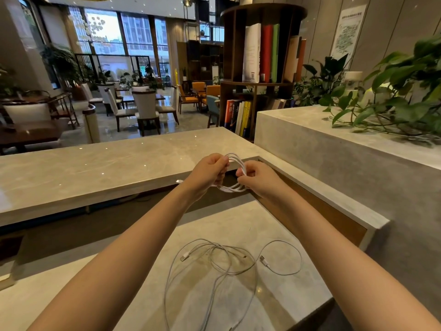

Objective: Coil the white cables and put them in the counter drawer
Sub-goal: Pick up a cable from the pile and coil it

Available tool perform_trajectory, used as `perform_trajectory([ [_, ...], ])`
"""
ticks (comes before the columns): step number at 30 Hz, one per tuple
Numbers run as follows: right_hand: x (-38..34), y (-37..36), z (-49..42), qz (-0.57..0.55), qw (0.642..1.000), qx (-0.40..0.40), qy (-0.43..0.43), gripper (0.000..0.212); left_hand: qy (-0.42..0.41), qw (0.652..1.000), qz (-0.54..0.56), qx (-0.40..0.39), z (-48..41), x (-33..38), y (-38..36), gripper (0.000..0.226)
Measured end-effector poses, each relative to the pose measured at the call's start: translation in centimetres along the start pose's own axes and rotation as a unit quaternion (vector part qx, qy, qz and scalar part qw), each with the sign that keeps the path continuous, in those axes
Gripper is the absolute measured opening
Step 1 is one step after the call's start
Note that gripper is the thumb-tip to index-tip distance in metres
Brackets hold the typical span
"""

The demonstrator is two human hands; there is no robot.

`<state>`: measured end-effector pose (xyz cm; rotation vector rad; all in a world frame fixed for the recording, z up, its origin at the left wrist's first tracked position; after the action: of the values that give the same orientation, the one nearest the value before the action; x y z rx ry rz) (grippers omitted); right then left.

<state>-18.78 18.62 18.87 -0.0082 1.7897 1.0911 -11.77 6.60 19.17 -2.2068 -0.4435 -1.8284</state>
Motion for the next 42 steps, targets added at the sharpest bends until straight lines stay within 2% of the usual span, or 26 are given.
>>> perform_trajectory([
  [2,0.2,0.2,0.0,0.026,0.999,0.023,0.01,0.015,0.021,0.999,0.032,0.007,-0.1,-0.1,0.3,0.029],
  [6,0.2,1.3,0.4,-0.019,0.999,0.043,0.002,0.024,0.062,0.994,0.079,0.031,-0.5,-0.4,1.4,0.028],
  [11,0.1,2.8,1.1,-0.033,0.999,-0.016,0.037,0.026,0.062,0.995,0.072,0.032,-0.8,-0.6,2.2,0.029],
  [14,0.9,3.2,1.5,0.02,0.996,-0.061,0.058,0.026,0.055,0.995,0.066,0.052,-0.9,-0.6,2.6,0.03],
  [16,1.5,3.1,1.7,0.082,0.993,-0.067,0.058,0.03,0.062,0.991,0.105,0.052,-1.0,-0.7,2.6,0.032],
  [18,2.0,2.4,1.7,0.135,0.986,-0.077,0.058,0.029,0.091,0.972,0.21,0.053,-0.8,-1.0,2.1,0.028],
  [20,2.6,1.3,1.2,0.149,0.984,-0.085,0.049,0.025,0.134,0.929,0.339,0.06,-0.6,-1.8,1.1,0.025],
  [22,3.1,0.3,0.7,0.153,0.986,-0.059,0.042,0.02,0.165,0.881,0.439,0.065,-0.3,-2.7,-0.1,0.028],
  [23,3.3,0.0,0.5,0.136,0.989,-0.038,0.037,0.018,0.175,0.865,0.466,0.068,-0.2,-3.1,-0.5,0.029],
  [25,3.4,-0.3,0.5,0.039,0.999,-0.008,0.018,0.015,0.182,0.856,0.479,0.072,0.0,-3.7,-0.9,0.028],
  [27,3.0,-0.4,0.7,-0.053,0.998,-0.011,0.013,0.019,0.173,0.867,0.46,0.074,0.2,-4.2,-1.0,0.025],
  [28,2.8,-0.3,0.8,-0.064,0.997,-0.022,0.021,0.022,0.165,0.876,0.447,0.077,0.2,-4.4,-1.0,0.024],
  [33,1.3,-0.4,1.3,-0.015,0.996,-0.074,0.037,0.023,0.107,0.922,0.359,0.095,0.1,-4.3,-0.7,0.025],
  [38,1.4,-0.1,1.7,-0.071,0.997,-0.003,0.035,0.018,0.058,0.971,0.215,0.083,0.3,-3.7,-1.0,0.026],
  [42,2.0,-0.4,1.7,-0.161,0.987,0.0,-0.014,0.018,0.055,0.991,0.095,0.078,0.2,-3.7,-1.2,0.028],
])
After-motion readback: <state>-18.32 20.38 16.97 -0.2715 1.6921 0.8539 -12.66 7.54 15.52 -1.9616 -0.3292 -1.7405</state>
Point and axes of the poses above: each hand's wrist, its own z-axis away from the middle knuckle, its own y-axis out of the back of the hand, x = y × z, the point moved 3 cm from there along -z, towards the middle knuckle, and after that the axes turned 11 degrees about z, right-handed, at the moved point
